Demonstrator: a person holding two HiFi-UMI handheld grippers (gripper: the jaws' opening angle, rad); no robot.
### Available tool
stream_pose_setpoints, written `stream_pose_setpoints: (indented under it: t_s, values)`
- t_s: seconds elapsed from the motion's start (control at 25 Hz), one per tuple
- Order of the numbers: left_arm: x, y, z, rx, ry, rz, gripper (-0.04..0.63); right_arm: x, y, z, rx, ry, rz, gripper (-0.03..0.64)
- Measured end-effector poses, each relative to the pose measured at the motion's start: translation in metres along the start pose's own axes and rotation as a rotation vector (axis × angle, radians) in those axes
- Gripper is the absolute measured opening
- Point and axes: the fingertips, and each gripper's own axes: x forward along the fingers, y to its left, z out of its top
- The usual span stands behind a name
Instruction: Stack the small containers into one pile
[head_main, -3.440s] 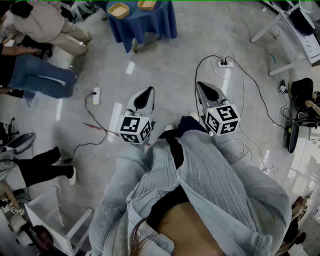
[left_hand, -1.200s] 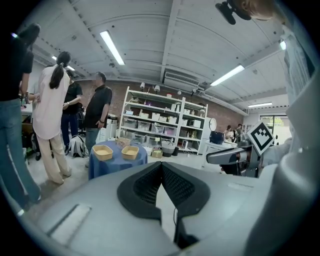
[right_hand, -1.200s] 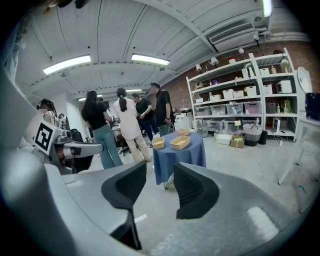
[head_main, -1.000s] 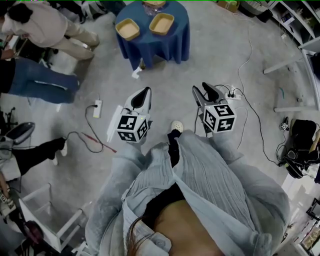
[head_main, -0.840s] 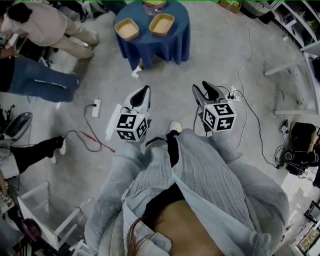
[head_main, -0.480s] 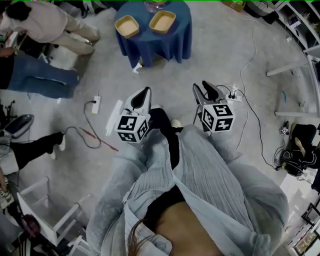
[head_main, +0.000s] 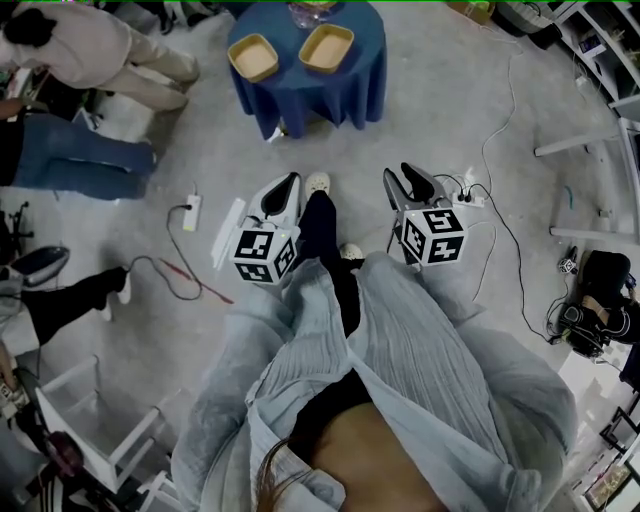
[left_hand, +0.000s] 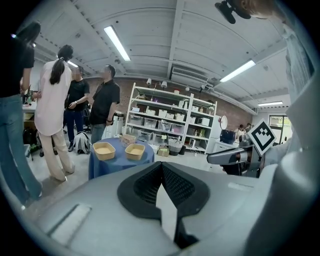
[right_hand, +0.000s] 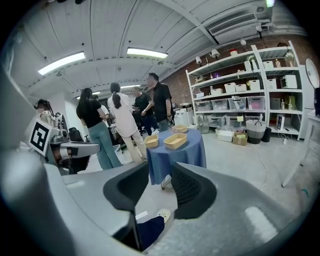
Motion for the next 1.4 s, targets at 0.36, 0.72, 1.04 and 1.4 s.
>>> stream_pose_setpoints:
  t_s: [0.36, 0.72, 1.04, 1.4]
  values:
    - [0.048, 0.043, 0.025, -0.018, -0.002, -0.002, 0.009, 0.059, -0.018, 0.033, 0.012, 0.011, -0.008, 0.128]
    - [0.106, 0.101, 0.077, 0.005, -0.010, -0.026, 0.009, 0.124, -0.039, 0.087, 0.046, 0.001, -0.056, 0.129]
    - [0.148, 0.153, 0.099, -0.004, 0.006, -0.059, 0.009, 0.180, -0.045, 0.115, 0.066, 0.018, -0.090, 0.132]
    - [0.201, 0.202, 0.115, 0.010, 0.025, -0.116, 0.009, 0.240, -0.062, 0.133, 0.134, 0.028, -0.139, 0.141]
